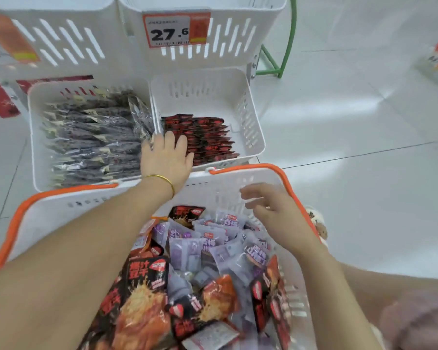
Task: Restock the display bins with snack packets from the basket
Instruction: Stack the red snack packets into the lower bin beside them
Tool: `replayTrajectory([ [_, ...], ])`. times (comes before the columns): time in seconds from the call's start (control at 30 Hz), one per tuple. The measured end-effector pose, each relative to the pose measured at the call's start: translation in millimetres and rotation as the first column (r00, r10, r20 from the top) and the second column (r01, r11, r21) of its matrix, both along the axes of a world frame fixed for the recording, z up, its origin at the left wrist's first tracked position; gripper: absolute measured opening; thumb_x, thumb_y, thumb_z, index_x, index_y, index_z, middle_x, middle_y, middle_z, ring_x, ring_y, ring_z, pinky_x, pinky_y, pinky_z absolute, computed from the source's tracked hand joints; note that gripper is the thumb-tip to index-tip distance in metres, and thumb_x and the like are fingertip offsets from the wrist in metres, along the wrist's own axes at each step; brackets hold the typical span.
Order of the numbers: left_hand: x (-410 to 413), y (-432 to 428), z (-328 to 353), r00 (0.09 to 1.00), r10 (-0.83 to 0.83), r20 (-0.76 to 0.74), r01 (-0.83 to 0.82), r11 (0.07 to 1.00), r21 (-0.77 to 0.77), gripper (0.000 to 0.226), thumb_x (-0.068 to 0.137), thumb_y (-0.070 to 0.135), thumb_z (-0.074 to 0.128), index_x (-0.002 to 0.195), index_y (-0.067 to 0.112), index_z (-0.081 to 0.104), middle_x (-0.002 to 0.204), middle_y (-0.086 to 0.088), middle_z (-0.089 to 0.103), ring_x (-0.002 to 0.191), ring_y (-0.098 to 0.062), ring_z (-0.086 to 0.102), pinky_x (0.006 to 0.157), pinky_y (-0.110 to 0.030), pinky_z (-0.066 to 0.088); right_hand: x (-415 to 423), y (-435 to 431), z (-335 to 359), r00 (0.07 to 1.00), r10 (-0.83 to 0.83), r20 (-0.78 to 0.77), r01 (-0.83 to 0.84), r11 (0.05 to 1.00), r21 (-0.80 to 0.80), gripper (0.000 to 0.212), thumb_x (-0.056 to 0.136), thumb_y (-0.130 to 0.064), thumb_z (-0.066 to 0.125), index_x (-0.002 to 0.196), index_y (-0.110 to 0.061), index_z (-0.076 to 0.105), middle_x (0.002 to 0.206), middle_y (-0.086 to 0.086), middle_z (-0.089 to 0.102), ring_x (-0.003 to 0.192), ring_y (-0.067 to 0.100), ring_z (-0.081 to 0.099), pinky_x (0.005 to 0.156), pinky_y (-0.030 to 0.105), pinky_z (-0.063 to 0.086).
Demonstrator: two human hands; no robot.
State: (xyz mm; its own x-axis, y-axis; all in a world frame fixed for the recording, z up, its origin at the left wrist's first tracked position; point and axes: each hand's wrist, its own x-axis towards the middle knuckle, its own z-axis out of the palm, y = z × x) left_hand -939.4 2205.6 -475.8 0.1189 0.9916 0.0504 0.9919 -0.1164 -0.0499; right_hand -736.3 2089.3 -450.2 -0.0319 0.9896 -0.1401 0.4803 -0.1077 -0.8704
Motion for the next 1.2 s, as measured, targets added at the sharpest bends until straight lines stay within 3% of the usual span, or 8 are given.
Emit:
replayTrajectory([
  [0.1, 8, -38, 16, 0.961, -0.031, 0.276, 0.014, 0.998, 0.060, 0.044, 0.098, 0.035, 0.034, 0.135, 0.010, 0.040, 0.136, -0.012, 0.041, 0.122, -0.032, 0.036, 0.098, -0.046, 0.033, 9, -34, -10, 0.985, 0.067, 0.156, -0.055, 0.995, -0.080, 0.049, 0.080, 0.013, 0.040, 0.102, -0.023, 0.063, 0.102, -0.009, 0.065, 0.097, 0.014, 0.061, 0.091, 0.031, 0.049],
  [0.23, 4, -99, 24, 0.883, -0.107, 0.457, 0.111, 0.994, 0.018, 0.044, 0.098, 0.028, 0.037, 0.137, 0.009, 0.039, 0.139, -0.011, 0.038, 0.127, -0.030, 0.031, 0.102, -0.040, 0.031, 17, -51, -14, 0.861, 0.337, 0.382, -0.242, 0.931, -0.275, 0.055, 0.078, 0.016, 0.041, 0.115, -0.017, 0.065, 0.121, -0.006, 0.061, 0.109, 0.006, 0.052, 0.082, 0.006, 0.036],
  [0.43, -6, -145, 20, 0.861, -0.086, 0.501, 0.178, 0.974, -0.139, 0.043, 0.099, 0.028, 0.037, 0.138, 0.009, 0.038, 0.142, -0.009, 0.034, 0.132, -0.026, 0.026, 0.107, -0.036, 0.025, 19, -59, -20, 0.471, 0.717, 0.514, -0.431, 0.695, -0.576, 0.054, 0.077, 0.003, 0.054, 0.124, -0.022, 0.057, 0.127, 0.003, 0.058, 0.115, 0.026, 0.053, 0.093, 0.040, 0.048],
  [0.67, -7, -158, 25, 0.829, -0.148, 0.539, 0.235, 0.967, -0.095, 0.042, 0.099, 0.027, 0.038, 0.137, 0.010, 0.039, 0.145, -0.008, 0.031, 0.137, -0.022, 0.021, 0.111, -0.033, 0.019, 20, -67, -31, 0.258, 0.745, 0.615, -0.503, 0.647, -0.573, 0.063, 0.062, -0.035, 0.083, 0.116, -0.019, 0.052, 0.118, 0.001, 0.051, 0.115, 0.022, 0.040, 0.093, 0.046, 0.043],
  [0.87, 3, -161, 29, 0.779, -0.159, 0.607, 0.273, 0.957, -0.100, 0.041, 0.099, 0.025, 0.040, 0.137, 0.011, 0.039, 0.145, -0.006, 0.030, 0.137, -0.020, 0.022, 0.111, -0.029, 0.017, 19, -65, -4, 0.638, 0.566, 0.522, -0.438, 0.824, -0.359, 0.034, 0.074, -0.025, 0.079, 0.095, -0.003, 0.064, 0.094, 0.008, 0.063, 0.089, 0.026, 0.056, 0.074, 0.035, 0.046],
  [1.0, 8, -156, 37, 0.576, 0.037, 0.816, 0.263, 0.937, -0.229, 0.039, 0.100, 0.031, 0.037, 0.136, 0.014, 0.040, 0.137, -0.001, 0.036, 0.119, -0.011, 0.042, 0.105, -0.035, 0.037, 12, -61, 24, 0.942, 0.276, 0.190, -0.246, 0.955, -0.165, 0.019, 0.076, -0.011, 0.077, 0.071, -0.009, 0.059, 0.064, -0.005, 0.057, 0.055, 0.006, 0.053, 0.049, 0.012, 0.041],
  [1.13, 7, -148, 38, 0.168, 0.364, 0.916, 0.313, 0.861, -0.400, 0.049, 0.094, 0.050, 0.039, 0.128, 0.017, 0.049, 0.131, -0.001, 0.052, 0.112, -0.009, 0.055, 0.100, -0.036, 0.045, -2, -60, 33, 0.970, -0.007, -0.243, -0.011, 0.997, -0.071, 0.015, 0.078, -0.002, 0.072, 0.089, -0.012, 0.069, 0.086, 0.001, 0.073, 0.075, 0.011, 0.070, 0.068, 0.026, 0.059],
  [1.2, 5, -148, 35, 0.091, 0.405, 0.910, 0.375, 0.832, -0.408, 0.056, 0.083, 0.061, 0.052, 0.124, 0.022, 0.052, 0.127, -0.001, 0.059, 0.108, -0.009, 0.060, 0.096, -0.033, 0.047, -9, -57, 33, 0.938, -0.063, -0.340, 0.059, 0.998, -0.021, 0.019, 0.079, -0.002, 0.071, 0.093, -0.015, 0.069, 0.094, 0.003, 0.073, 0.082, 0.016, 0.070, 0.071, 0.028, 0.058],
])
